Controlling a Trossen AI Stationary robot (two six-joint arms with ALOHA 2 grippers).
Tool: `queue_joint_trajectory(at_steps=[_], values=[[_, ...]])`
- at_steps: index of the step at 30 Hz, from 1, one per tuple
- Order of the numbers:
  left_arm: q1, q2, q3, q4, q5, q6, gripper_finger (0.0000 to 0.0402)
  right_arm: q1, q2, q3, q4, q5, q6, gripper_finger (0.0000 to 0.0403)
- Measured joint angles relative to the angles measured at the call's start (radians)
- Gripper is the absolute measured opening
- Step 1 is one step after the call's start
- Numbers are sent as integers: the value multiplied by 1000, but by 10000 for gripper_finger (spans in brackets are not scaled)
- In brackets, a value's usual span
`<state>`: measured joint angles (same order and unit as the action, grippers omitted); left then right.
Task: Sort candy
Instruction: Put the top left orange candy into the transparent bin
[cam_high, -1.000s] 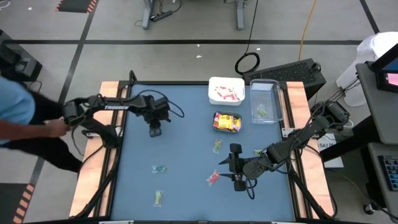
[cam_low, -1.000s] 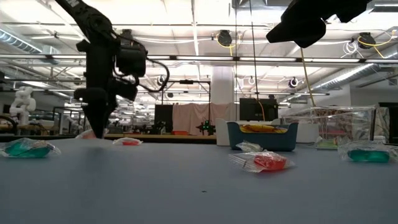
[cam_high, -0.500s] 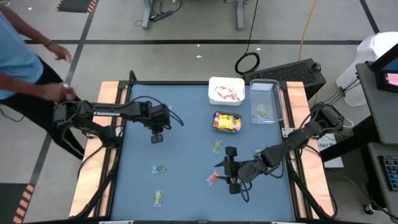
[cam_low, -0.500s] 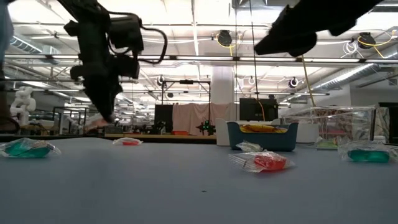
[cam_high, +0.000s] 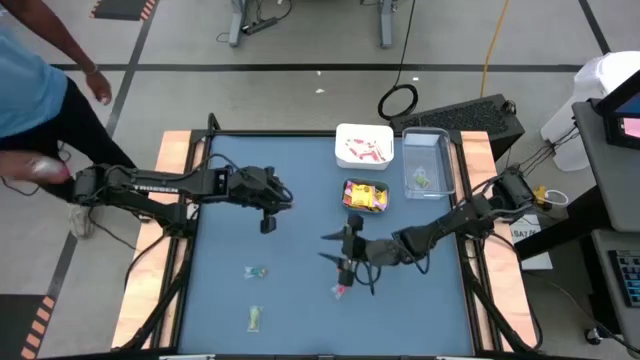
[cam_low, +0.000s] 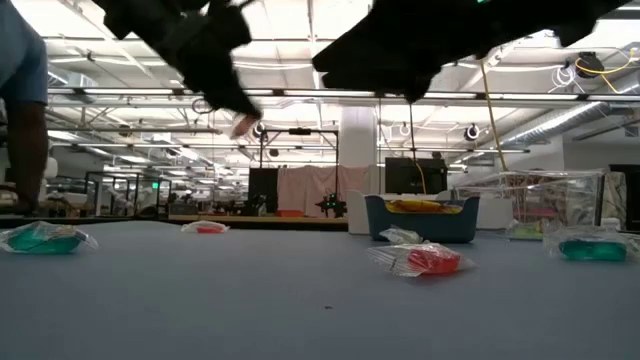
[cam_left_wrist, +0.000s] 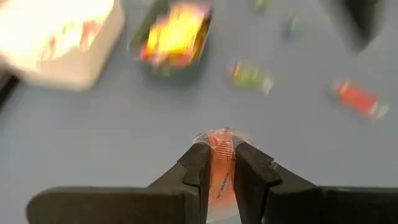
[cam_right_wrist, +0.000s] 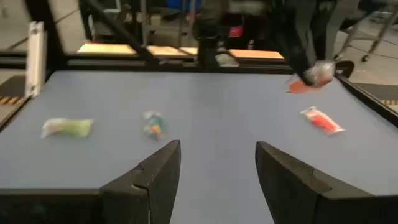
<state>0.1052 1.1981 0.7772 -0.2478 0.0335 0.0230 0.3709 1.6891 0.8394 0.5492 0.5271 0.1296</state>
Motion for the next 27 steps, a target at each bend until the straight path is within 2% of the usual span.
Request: queue_joint_trajectory(at_steps=[5, 9, 13, 19, 27], values=[[-48, -4, 0, 215, 69, 11, 58, -71, 28, 0, 76, -31, -6, 199], [-105, -4, 0, 363, 75, 9, 58, -115, 64, 0, 164, -108, -18, 206], [-164, 9, 0, 473, 76, 12, 58, -135, 86, 0, 248, -115, -48, 220], [-220, 46, 0, 508, 44, 60, 58, -136, 91, 0, 361, -115, -100, 236], [-237, 102, 0, 533, 18, 74, 58, -134, 91, 0, 365, -115, -115, 237]])
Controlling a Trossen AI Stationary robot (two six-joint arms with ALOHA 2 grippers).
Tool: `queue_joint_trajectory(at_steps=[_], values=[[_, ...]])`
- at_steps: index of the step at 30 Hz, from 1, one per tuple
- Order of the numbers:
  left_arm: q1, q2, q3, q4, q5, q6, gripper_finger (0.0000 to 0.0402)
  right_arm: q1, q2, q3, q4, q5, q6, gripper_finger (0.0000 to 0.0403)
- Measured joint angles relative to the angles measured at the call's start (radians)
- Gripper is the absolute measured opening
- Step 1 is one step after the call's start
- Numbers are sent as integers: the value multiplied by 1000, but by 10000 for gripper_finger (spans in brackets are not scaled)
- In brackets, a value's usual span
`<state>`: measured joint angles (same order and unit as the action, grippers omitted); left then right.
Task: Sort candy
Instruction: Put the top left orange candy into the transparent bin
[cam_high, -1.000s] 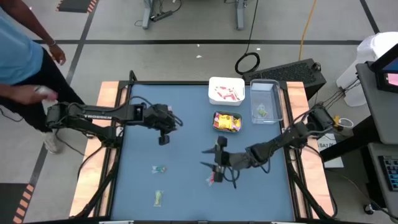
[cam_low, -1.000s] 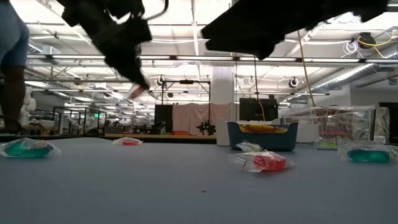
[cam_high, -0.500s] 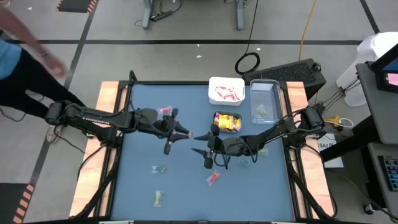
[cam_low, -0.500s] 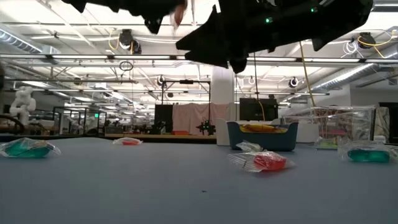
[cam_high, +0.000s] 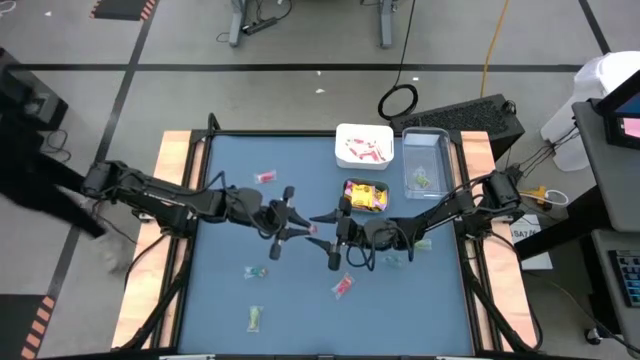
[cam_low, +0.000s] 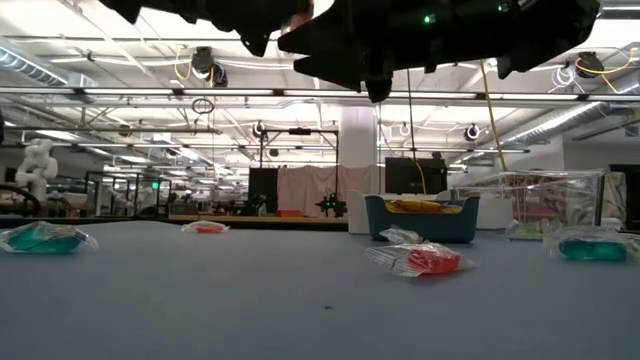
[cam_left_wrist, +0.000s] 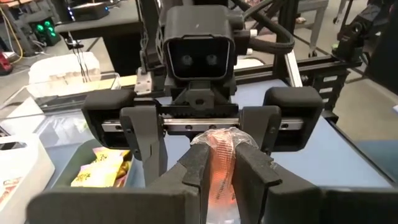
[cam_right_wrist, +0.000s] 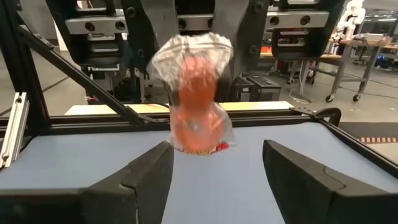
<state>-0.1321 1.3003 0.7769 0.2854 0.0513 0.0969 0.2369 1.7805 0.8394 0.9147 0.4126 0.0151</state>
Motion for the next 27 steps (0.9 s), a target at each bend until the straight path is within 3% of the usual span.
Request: queue_joint_trajectory(at_steps=[12, 27], values=[[-9, 13, 0, 12, 0, 24, 58, 1, 0, 0, 7, 0, -1, 226], [-8, 13, 0, 1, 0, 22, 60, 2, 0, 0, 16, -4, 0, 83]])
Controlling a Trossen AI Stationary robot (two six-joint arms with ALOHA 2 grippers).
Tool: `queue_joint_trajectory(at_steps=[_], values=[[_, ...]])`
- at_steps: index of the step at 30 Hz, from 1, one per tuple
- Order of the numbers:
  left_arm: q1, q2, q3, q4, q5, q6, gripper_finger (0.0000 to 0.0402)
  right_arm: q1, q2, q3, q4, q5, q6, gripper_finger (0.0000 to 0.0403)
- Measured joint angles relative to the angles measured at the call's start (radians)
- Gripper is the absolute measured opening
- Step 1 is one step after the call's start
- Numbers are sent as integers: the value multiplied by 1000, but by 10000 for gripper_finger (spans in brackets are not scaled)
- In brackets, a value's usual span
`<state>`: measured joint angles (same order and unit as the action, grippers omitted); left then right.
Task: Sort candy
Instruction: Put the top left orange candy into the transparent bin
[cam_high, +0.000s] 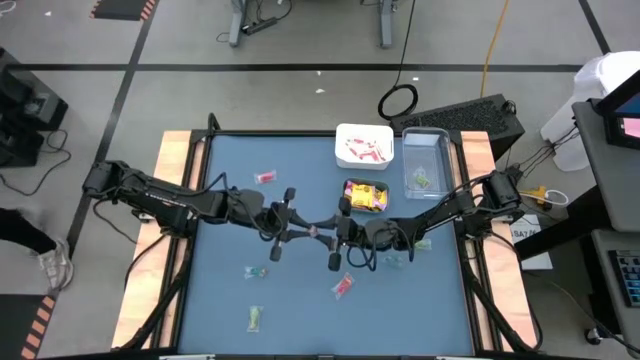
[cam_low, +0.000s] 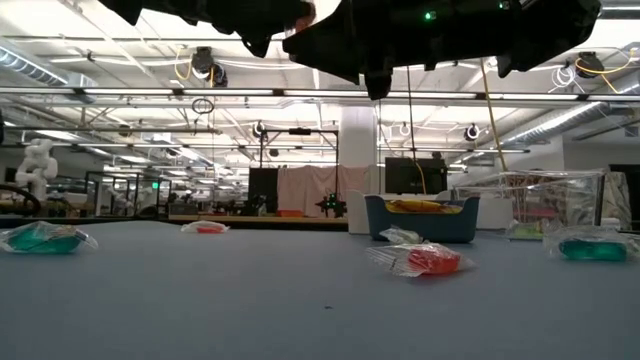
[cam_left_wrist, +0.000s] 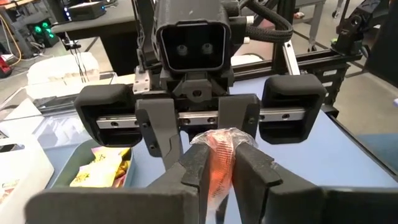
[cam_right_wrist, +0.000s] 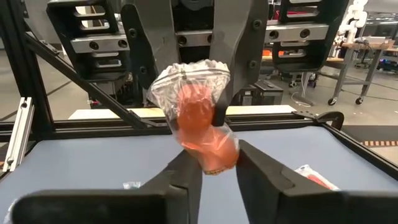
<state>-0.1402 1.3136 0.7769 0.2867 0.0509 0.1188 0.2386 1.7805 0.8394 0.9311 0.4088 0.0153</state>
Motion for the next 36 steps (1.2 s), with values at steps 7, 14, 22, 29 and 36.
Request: queue_joint_trajectory(at_steps=[7, 14, 22, 29, 36], values=[[0, 0, 0, -27, -5, -7, 123, 13, 0, 0, -53, 3, 12, 64], [-2, 0, 0, -66, -86, -9, 216, 19, -19, 0, -119, 5, 26, 63], [-2, -42, 0, -186, -231, -9, 242, 19, -193, 0, -488, 9, 114, 63], [7, -56, 0, -381, -552, -74, 242, 0, -503, 1, -994, 108, 188, 63], [118, -50, -1, -606, -761, -218, 242, -114, -817, 2, -1489, 338, 429, 63]])
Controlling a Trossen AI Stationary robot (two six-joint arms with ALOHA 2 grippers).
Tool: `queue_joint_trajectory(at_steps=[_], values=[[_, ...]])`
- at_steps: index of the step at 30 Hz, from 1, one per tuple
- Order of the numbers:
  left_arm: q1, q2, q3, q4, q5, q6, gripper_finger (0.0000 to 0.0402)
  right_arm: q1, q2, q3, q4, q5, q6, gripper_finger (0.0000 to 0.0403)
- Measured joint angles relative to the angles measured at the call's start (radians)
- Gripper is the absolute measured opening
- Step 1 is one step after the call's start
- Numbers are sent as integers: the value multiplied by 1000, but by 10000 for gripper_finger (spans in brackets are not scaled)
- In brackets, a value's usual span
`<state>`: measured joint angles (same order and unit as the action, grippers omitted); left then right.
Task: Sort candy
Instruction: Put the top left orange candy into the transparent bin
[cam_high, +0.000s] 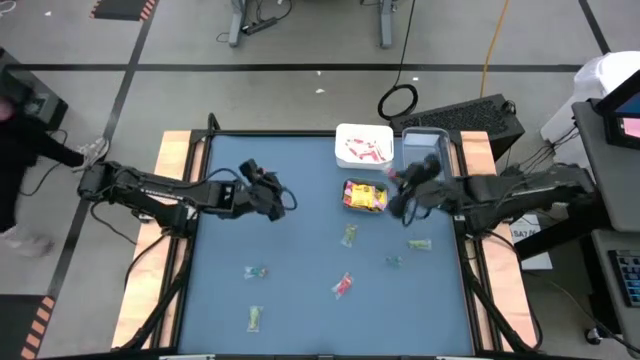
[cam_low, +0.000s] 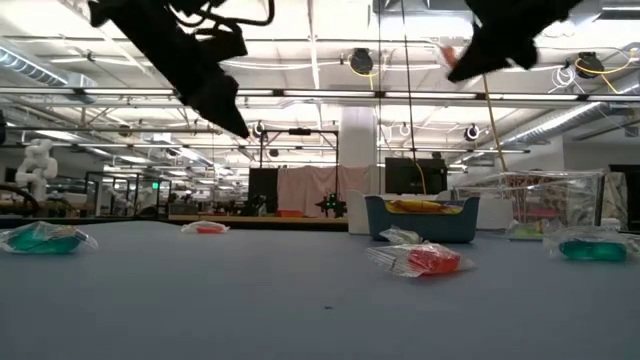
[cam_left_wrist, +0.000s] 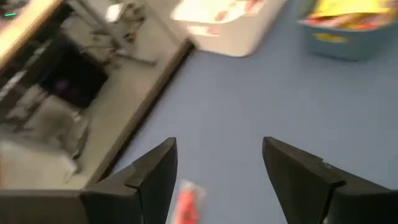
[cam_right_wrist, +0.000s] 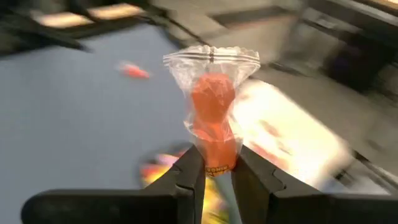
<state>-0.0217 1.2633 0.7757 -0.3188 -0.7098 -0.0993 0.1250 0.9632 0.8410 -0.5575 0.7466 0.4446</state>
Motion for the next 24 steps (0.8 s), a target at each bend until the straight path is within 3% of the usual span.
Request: queue_joint_trajectory(at_steps=[6, 13, 17, 24], values=[[76, 23, 0, -62, -10, 1, 242, -204, -87, 0, -303, -8, 118, 63], [121, 83, 0, -85, 15, -27, 242, -401, -14, 0, -425, -101, 113, 63], [150, 122, 0, -86, 78, -27, 242, -466, 46, 0, -473, -125, 113, 63], [199, 163, 0, -91, 103, -7, 242, -521, 128, 0, -508, -125, 112, 63]])
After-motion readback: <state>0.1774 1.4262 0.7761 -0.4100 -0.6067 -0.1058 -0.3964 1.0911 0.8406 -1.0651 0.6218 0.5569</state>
